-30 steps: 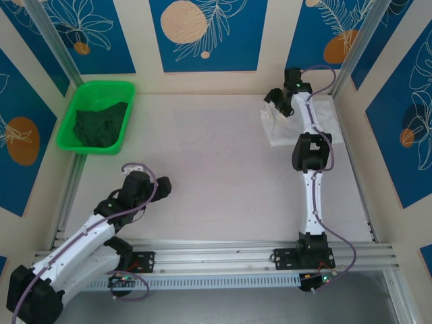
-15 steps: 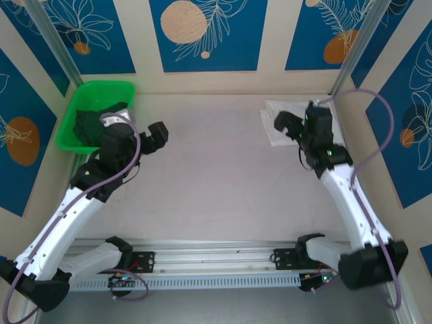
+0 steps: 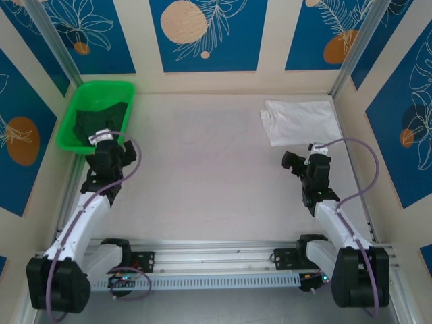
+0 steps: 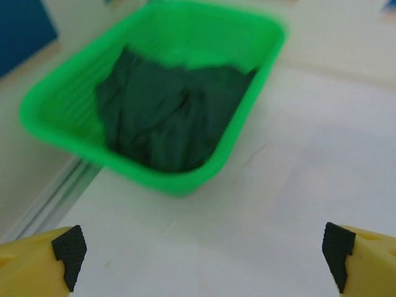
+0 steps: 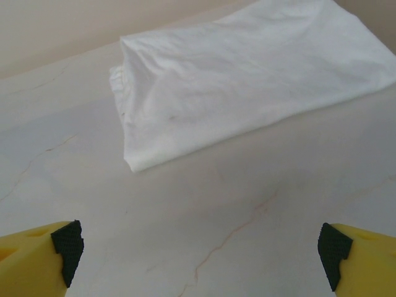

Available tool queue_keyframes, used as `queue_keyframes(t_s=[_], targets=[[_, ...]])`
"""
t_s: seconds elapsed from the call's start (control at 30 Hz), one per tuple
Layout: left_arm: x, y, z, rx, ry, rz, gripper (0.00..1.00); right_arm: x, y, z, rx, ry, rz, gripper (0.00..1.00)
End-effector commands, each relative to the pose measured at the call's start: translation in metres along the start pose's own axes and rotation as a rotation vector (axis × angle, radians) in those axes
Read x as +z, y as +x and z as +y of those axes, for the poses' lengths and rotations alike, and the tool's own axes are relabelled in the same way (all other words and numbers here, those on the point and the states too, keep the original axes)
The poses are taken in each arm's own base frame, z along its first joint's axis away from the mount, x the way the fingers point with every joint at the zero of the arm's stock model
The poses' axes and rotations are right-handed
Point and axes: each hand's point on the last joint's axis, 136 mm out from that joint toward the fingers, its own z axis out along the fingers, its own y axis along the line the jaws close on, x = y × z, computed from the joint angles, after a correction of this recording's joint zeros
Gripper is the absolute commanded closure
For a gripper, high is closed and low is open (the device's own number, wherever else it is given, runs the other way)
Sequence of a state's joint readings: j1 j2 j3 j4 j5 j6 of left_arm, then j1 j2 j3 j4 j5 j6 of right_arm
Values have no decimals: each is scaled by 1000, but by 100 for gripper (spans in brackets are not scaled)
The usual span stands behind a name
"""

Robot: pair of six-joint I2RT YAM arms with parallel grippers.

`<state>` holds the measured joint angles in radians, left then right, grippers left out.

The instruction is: Fold and stack the t-shirts

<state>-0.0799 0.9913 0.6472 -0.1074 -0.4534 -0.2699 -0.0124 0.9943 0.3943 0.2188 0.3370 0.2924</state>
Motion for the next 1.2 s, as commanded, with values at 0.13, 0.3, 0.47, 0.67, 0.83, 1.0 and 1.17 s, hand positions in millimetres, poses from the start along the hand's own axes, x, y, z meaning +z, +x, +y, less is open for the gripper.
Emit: queue_keyframes(t_s=[0.13, 0.3, 0.47, 0.67, 0.83, 1.0, 1.17], targets=[[44, 40, -24, 176, 118, 20, 0, 36, 12, 10, -74, -60, 31, 1], [53, 53, -44, 231, 227, -41, 0, 45, 19, 41, -194, -195, 57, 1], [52, 59, -62, 248, 346, -81, 0, 32, 12, 61, -258, -278, -88, 1], [54, 58, -75, 230, 417, -148, 0, 32, 11, 62, -261, -301, -170, 1], [61, 69, -85, 251, 461, -170, 0, 35, 14, 64, -280, -305, -185, 1], [58, 80, -101, 314, 538, -173, 0, 34, 26, 66, -311, -305, -231, 1], [78, 76, -92, 282, 430, -106, 0, 43, 25, 53, -264, -236, -223, 1]])
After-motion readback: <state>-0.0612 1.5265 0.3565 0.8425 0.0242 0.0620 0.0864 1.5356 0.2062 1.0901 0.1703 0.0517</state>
